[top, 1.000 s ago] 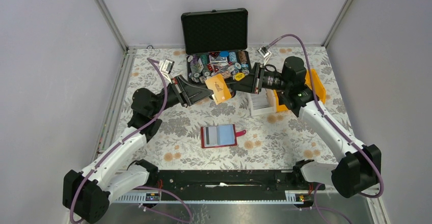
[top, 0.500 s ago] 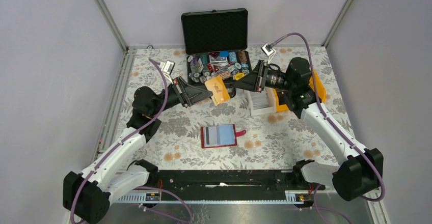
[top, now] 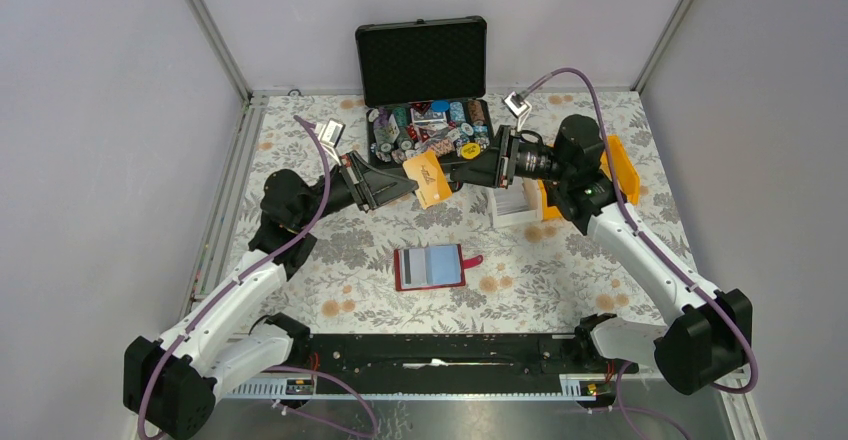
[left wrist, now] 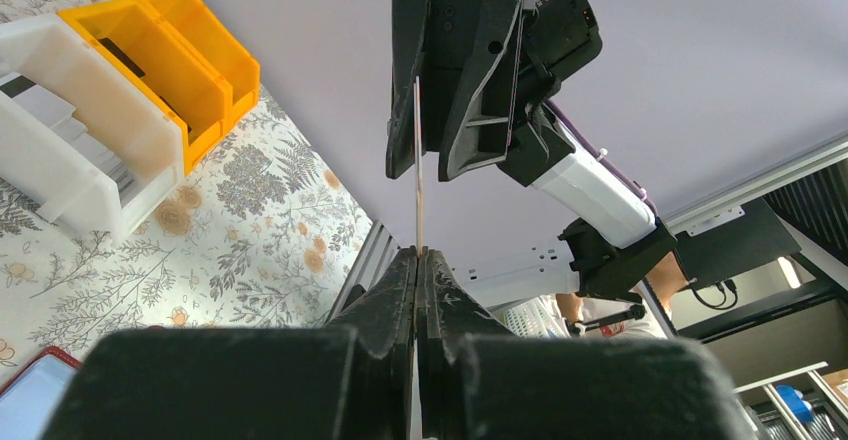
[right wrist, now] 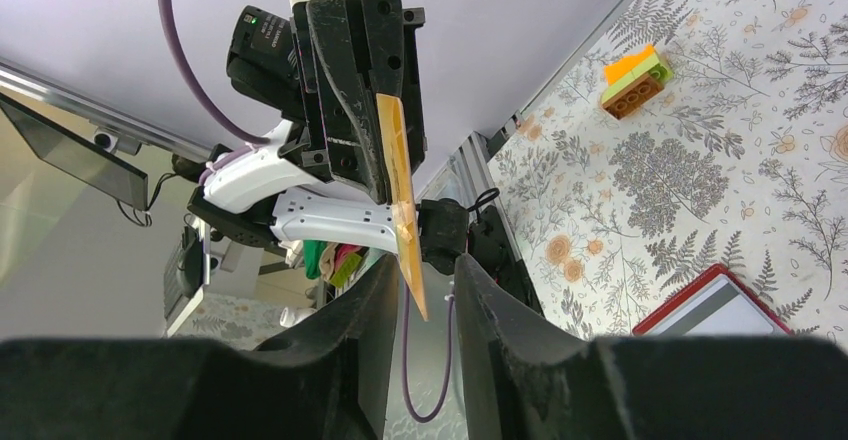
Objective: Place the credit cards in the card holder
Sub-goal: Insert the credit card into the card holder.
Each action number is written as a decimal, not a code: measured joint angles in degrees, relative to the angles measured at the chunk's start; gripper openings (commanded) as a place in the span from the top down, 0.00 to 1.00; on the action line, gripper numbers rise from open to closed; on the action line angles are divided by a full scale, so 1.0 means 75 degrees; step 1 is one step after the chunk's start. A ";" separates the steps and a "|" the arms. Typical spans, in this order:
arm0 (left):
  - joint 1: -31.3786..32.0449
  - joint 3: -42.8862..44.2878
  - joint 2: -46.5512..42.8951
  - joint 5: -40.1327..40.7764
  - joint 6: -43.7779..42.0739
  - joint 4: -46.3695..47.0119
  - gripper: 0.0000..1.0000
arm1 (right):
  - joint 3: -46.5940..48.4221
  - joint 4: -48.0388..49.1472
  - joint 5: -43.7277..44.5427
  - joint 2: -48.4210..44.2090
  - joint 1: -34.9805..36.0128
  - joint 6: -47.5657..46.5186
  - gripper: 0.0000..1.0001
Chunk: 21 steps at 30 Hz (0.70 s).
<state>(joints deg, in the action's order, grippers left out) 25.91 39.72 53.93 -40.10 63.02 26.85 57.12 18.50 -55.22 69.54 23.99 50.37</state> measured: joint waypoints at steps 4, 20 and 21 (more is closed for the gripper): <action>0.0000 0.0000 0.0000 0.0000 0.0000 -0.0009 1.00 | 0.0000 -0.0003 -0.0052 0.0006 0.0044 -0.0032 0.69; 0.0000 0.0000 0.0003 0.0070 -0.0041 -0.0259 1.00 | 0.0020 -0.0251 -0.0149 0.0006 0.0254 -0.0271 0.73; 0.0000 0.0000 0.0003 0.0102 -0.0064 -0.0350 1.00 | 0.0032 -0.0344 -0.0114 0.0006 0.0254 -0.0321 0.73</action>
<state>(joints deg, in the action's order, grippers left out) 25.91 39.72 53.95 -39.33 62.54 24.23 57.36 15.92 -56.07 69.58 25.89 47.97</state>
